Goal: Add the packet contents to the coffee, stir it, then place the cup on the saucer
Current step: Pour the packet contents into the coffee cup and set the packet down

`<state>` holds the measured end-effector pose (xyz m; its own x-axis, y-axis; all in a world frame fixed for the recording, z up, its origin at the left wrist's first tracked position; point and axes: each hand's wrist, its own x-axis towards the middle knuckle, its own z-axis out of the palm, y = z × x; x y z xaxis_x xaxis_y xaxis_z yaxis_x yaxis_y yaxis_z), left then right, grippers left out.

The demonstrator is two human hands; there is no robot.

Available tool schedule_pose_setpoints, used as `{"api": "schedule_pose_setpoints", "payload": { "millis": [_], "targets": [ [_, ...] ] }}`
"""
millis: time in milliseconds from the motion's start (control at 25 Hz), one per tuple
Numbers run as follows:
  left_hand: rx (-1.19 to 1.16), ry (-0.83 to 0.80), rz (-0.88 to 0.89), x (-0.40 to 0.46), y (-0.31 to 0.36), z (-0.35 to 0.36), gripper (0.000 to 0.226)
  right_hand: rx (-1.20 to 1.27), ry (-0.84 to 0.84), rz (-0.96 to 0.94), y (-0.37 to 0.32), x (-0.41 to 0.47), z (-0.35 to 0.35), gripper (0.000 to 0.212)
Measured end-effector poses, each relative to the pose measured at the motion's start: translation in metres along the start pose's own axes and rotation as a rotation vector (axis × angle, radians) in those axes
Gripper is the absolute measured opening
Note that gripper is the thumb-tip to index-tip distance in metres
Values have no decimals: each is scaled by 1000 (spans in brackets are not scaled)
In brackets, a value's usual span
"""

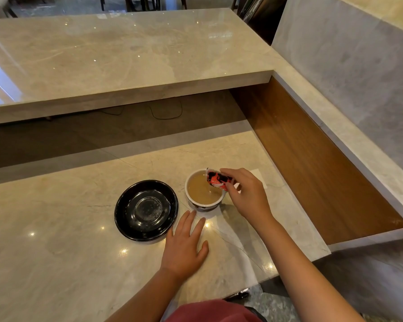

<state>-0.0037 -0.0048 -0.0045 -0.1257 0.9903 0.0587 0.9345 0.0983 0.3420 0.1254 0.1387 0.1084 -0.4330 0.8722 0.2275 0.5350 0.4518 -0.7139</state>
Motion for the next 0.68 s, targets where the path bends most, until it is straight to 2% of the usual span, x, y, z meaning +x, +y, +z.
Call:
{"api": "schedule_pose_setpoints", "payload": {
  "millis": [240, 320, 440, 560, 680],
  "targets": [
    [19, -5, -2, 0, 0, -1, 54, 666, 125, 646, 11, -17, 0, 11],
    [30, -8, -2, 0, 1, -1, 54, 913, 136, 769, 15, -22, 0, 10],
    [37, -13, -5, 0, 1, -2, 54, 1177, 197, 806, 23, -25, -9, 14],
    [35, -13, -6, 0, 0, -1, 54, 1233, 273, 819, 37, -26, -29, 19],
    [20, -10, -6, -1, 0, -1, 54, 1039, 266, 830, 58, -33, -53, 13]
  ]
}}
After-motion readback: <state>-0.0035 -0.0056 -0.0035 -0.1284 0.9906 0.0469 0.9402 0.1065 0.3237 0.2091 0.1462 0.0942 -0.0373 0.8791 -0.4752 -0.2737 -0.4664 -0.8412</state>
